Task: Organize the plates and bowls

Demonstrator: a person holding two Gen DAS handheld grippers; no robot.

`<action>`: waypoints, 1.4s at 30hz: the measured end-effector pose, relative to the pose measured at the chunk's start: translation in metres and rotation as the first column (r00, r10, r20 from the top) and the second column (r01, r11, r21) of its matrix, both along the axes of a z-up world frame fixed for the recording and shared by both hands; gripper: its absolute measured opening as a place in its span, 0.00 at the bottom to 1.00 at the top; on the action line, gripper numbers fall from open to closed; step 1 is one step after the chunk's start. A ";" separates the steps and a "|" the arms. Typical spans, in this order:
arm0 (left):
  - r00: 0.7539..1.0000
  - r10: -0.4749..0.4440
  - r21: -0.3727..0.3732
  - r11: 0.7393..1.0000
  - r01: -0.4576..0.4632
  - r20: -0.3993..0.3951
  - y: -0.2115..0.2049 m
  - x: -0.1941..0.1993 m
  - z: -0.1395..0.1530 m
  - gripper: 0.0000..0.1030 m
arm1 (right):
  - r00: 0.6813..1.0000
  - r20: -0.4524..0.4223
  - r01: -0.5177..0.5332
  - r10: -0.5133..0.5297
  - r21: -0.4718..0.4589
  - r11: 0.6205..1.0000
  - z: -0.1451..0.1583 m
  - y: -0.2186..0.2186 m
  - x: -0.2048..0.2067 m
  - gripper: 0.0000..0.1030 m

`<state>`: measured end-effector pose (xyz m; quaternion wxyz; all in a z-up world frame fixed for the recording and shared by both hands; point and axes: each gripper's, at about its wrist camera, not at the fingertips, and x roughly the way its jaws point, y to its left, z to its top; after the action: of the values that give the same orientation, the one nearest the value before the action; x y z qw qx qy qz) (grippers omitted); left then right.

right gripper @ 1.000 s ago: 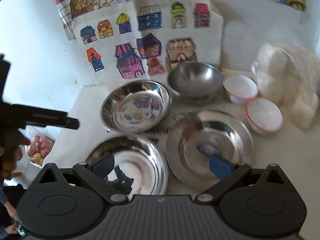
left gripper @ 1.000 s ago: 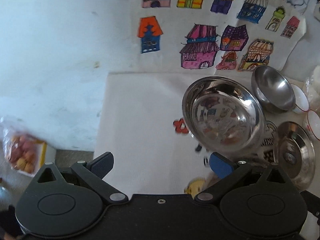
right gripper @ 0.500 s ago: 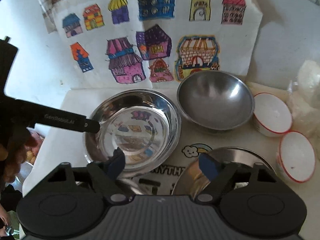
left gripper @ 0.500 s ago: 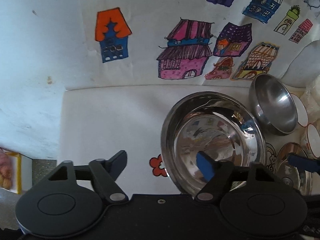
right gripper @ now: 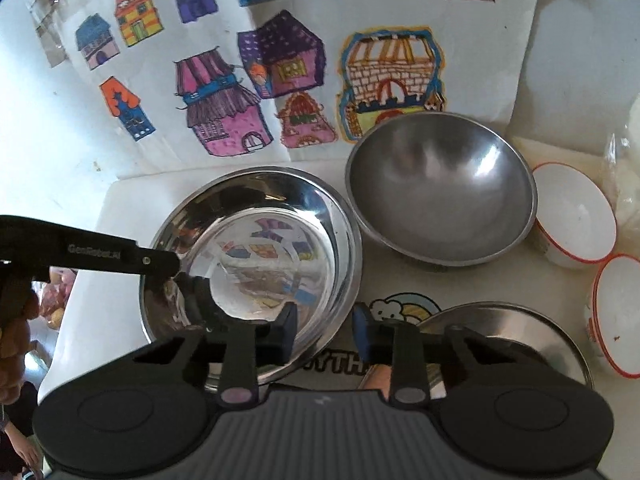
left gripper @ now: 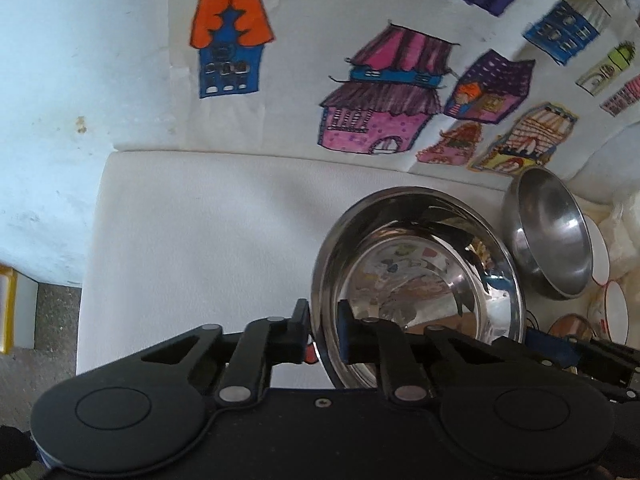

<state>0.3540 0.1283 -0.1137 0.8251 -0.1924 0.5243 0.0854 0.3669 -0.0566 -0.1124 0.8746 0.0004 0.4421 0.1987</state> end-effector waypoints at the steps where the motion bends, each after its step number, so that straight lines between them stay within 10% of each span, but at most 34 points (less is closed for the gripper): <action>1: 1.000 0.004 -0.007 1.000 -0.004 0.000 0.003 -0.001 0.000 0.08 | 1.000 -0.002 0.005 -0.005 0.000 1.000 -0.001 -0.001 0.000 0.23; 24: 0.998 -0.006 0.004 1.000 0.005 0.068 -0.010 -0.063 0.047 0.07 | 0.997 0.033 -0.073 0.071 0.048 0.996 0.028 -0.029 -0.055 0.19; 42: 0.996 -0.083 0.046 0.995 0.084 -0.035 -0.043 -0.138 0.025 0.10 | 0.986 -0.048 -0.159 0.158 -0.016 0.987 0.011 -0.048 -0.129 0.20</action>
<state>0.2158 0.0849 -0.0882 0.8235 -0.1494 0.5433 0.0664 0.2383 -0.1048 -0.1012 0.8456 -0.0388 0.4628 0.2630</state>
